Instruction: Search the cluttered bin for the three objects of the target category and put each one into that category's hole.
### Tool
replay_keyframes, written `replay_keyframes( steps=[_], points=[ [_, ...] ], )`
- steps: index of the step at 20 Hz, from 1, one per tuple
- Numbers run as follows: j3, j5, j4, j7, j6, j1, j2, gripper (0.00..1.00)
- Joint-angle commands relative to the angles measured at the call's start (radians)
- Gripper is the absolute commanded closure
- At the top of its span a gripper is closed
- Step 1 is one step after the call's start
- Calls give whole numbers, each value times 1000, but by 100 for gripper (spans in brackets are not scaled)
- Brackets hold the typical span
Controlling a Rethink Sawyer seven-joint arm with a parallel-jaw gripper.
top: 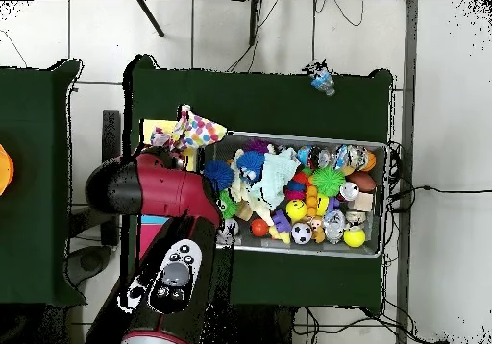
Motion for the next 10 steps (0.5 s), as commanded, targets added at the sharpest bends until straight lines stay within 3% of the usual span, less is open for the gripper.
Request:
replay_keyframes(
  steps=[1, 10],
  points=[
    [115, 15, 141, 220, 39, 17, 143, 100],
    [116, 25, 91, 217, -64, 12, 242, 100]
  ],
)
